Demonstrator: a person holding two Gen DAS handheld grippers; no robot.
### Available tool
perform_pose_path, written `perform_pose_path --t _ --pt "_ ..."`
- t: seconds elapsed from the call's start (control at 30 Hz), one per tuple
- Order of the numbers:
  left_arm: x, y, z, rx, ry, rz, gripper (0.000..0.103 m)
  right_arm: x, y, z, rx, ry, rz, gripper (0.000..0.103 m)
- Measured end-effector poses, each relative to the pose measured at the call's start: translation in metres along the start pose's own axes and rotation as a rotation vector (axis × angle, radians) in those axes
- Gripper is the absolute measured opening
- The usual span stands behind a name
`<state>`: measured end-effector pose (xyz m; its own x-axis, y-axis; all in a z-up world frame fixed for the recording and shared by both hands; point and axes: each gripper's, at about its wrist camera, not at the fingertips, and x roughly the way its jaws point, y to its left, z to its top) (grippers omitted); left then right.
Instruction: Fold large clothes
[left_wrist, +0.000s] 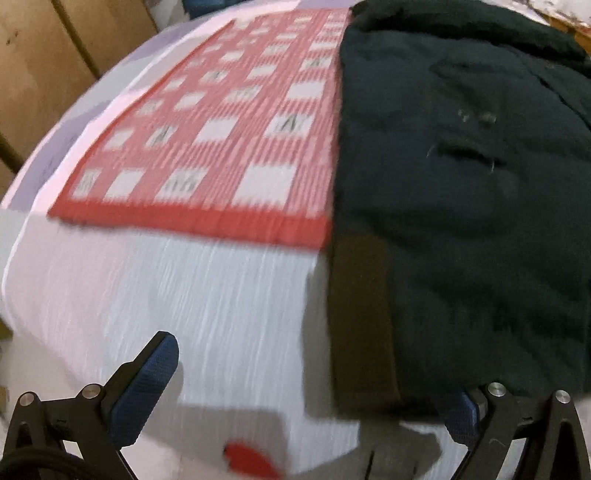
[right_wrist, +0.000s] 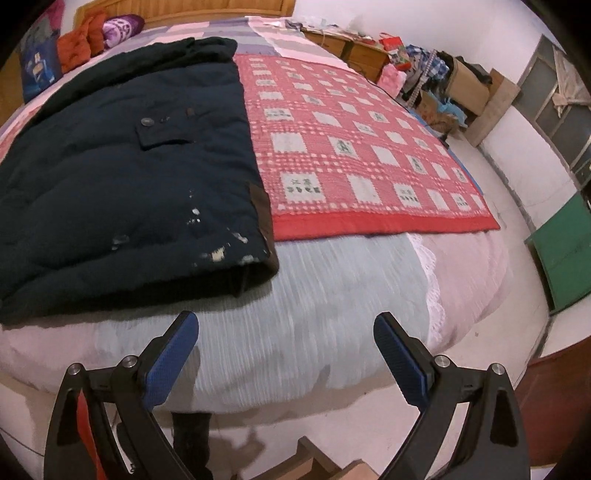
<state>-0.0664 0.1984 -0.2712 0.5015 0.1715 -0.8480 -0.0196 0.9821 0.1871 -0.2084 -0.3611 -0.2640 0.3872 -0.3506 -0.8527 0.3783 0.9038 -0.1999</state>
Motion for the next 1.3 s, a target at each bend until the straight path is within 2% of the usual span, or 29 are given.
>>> perform_pose_path --t 0.07,0.13,0.2,0.27,0.33,0.43,0.5,0.6,0.7,0.73,0.77,0.83,0.9,0.97,1.07,1.1,1.13,1.2,1.3 --pt "0.004 -0.001 0.008 0.015 -0.033 0.020 0.103 0.006 0.002 0.006 0.001 -0.015 0.002 0.097" --pt "0.009 0.005 0.015 0.000 -0.040 0.078 0.103 0.013 -0.001 0.013 0.021 -0.024 -0.013 0.097" --pt "0.010 0.016 0.017 -0.045 -0.044 0.065 0.103 0.017 -0.008 0.018 0.048 -0.039 -0.054 0.097" --pt "0.011 0.016 0.016 -0.037 -0.041 0.067 0.103 0.022 -0.016 0.021 0.087 -0.042 -0.072 0.097" --pt "0.011 0.011 0.016 -0.015 -0.045 0.085 0.103 0.026 -0.020 0.021 0.114 -0.034 -0.038 0.097" --pt "0.013 0.011 0.018 -0.060 -0.040 0.068 0.103 0.028 -0.017 0.022 0.073 -0.057 -0.049 0.097" --pt "0.015 0.005 0.020 -0.051 -0.041 0.068 0.103 0.034 -0.017 0.025 0.089 -0.053 -0.017 0.097" --pt "0.021 -0.007 0.024 -0.024 -0.045 0.066 0.103 0.043 -0.004 0.034 0.031 -0.063 0.008 0.096" --pt "0.027 -0.002 0.029 -0.046 -0.044 0.058 0.103 0.055 -0.003 0.049 0.007 -0.087 0.041 0.093" --pt "0.029 0.002 0.029 -0.056 -0.047 0.058 0.103 0.057 -0.008 0.053 0.017 -0.094 0.026 0.088" --pt "0.030 0.004 0.028 -0.057 -0.049 0.053 0.103 0.061 -0.023 0.056 0.057 -0.099 -0.004 0.088" --pt "0.033 0.005 0.025 -0.045 -0.045 0.050 0.103 0.068 -0.047 0.057 0.159 -0.086 0.084 0.088" --pt "0.036 0.002 0.023 -0.037 -0.032 0.028 0.102 0.069 -0.038 0.057 0.119 -0.078 0.063 0.083" --pt "0.039 -0.004 0.021 -0.021 -0.017 0.003 0.096 0.069 -0.027 0.057 0.091 -0.072 0.095 0.053" --pt "0.040 -0.008 0.022 -0.010 -0.024 -0.042 0.083 0.077 -0.011 0.058 0.066 -0.032 0.160 0.032" --pt "0.040 -0.009 0.021 -0.007 -0.023 -0.065 0.070 0.077 -0.010 0.058 0.068 -0.034 0.165 0.029" --pt "0.039 -0.011 0.021 0.005 -0.027 -0.104 0.049 0.079 -0.010 0.059 0.077 -0.029 0.184 0.023" --pt "0.036 -0.017 0.021 0.042 -0.027 -0.155 0.018 0.080 -0.012 0.061 0.087 -0.020 0.201 0.021" --pt "0.029 -0.011 0.024 0.012 -0.020 -0.175 0.016 0.076 -0.017 0.063 0.106 -0.016 0.218 0.019"
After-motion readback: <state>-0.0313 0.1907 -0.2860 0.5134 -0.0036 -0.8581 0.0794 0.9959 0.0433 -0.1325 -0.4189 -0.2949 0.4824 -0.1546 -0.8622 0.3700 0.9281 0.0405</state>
